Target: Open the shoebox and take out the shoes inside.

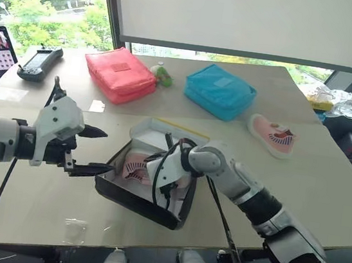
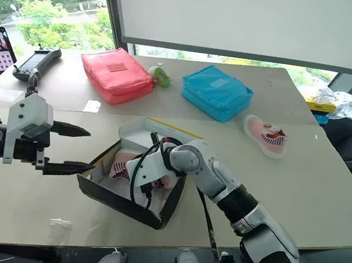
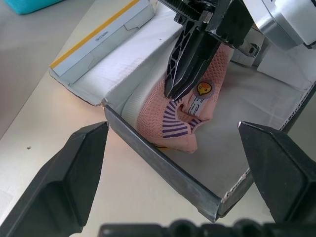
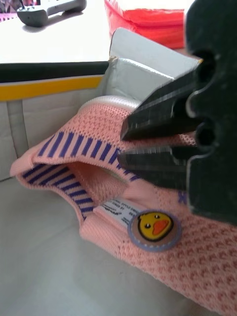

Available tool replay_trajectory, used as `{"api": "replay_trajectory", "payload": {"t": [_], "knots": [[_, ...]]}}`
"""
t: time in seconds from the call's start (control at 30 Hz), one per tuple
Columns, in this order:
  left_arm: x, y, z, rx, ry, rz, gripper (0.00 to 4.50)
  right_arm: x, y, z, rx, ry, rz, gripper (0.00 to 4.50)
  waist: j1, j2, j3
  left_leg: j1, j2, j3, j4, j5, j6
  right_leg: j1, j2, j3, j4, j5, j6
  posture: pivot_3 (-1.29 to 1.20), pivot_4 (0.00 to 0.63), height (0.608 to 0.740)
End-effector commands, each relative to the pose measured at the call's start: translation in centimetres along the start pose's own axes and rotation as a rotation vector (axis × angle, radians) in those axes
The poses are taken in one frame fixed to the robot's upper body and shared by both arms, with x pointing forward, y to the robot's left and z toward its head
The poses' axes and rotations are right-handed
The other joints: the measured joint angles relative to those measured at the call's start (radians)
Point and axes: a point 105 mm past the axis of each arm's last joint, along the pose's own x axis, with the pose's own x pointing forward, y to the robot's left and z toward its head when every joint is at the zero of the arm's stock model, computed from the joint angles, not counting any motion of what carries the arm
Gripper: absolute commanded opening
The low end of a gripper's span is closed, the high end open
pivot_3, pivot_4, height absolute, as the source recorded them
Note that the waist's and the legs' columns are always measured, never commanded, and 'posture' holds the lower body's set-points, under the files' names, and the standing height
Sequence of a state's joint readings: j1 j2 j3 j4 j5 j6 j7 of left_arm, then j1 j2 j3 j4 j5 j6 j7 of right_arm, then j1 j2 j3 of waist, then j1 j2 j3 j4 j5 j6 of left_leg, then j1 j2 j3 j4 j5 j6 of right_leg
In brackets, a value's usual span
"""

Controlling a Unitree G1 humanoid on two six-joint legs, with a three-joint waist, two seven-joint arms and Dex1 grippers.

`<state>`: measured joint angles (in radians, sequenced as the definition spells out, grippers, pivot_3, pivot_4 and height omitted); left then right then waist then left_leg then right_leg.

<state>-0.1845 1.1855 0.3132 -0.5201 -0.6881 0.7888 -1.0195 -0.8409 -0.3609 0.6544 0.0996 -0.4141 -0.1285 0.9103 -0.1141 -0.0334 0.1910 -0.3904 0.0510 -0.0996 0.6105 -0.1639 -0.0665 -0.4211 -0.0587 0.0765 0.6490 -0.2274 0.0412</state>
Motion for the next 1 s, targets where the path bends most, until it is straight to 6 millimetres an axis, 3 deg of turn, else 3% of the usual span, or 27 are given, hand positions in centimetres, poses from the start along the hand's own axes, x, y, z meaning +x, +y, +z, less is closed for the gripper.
{"api": "replay_trajectory", "payload": {"t": [0.03, 0.33, 0.43, 0.63, 1.0], "knots": [[-0.5, 0.3, 0.8, 0.046, 0.000, 0.025, 4.50, 0.2, 0.9, -0.1, 0.070, -0.010, 0.020, 0.06, -0.002, 0.000, 0.000, 0.000, 0.000, 0.000, 0.000, 0.000, 0.000, 0.000, 0.000, 0.000, 0.000, 0.000, 0.000, 0.00, 0.150, 0.734], [-0.2, 0.5, 0.9, 0.052, -0.006, 0.022, 4.50, -3.3, -2.6, 1.7, 0.291, -0.133, -0.049, 0.06, 0.015, 0.000, 0.000, -0.006, 0.000, 0.000, 0.000, 0.000, 0.000, -0.004, 0.000, 0.000, -0.001, 0.002, 0.003, 0.00, 0.150, 0.734], [-0.2, 0.6, 0.8, 0.050, -0.004, 0.021, 4.50, -3.3, -2.1, 2.4, 0.302, -0.155, 0.006, 0.84, 0.019, 0.000, 0.000, -0.009, 0.000, 0.000, -0.001, 0.000, 0.000, -0.007, 0.000, 0.000, -0.001, 0.003, 0.006, 0.00, 0.150, 0.734], [-0.9, 0.8, 0.3, 0.036, 0.017, 0.028, 4.50, -1.8, -2.0, 3.2, 0.094, -0.110, 0.006, 2.84, 0.017, 0.001, 0.000, -0.010, 0.000, 0.000, -0.002, 0.000, 0.000, -0.009, 0.000, -0.001, -0.002, 0.003, 0.006, 0.00, 0.150, 0.734], [-2.3, 0.0, -0.6, 0.012, 0.062, 0.012, 4.50, 1.7, -0.2, 2.5, -0.142, -0.074, 0.046, 2.84, 0.015, 0.000, 0.000, -0.017, 0.000, 0.000, -0.002, 0.000, 0.000, -0.016, 0.000, -0.001, -0.001, 0.003, 0.006, 0.00, 0.150, 0.734]]}}
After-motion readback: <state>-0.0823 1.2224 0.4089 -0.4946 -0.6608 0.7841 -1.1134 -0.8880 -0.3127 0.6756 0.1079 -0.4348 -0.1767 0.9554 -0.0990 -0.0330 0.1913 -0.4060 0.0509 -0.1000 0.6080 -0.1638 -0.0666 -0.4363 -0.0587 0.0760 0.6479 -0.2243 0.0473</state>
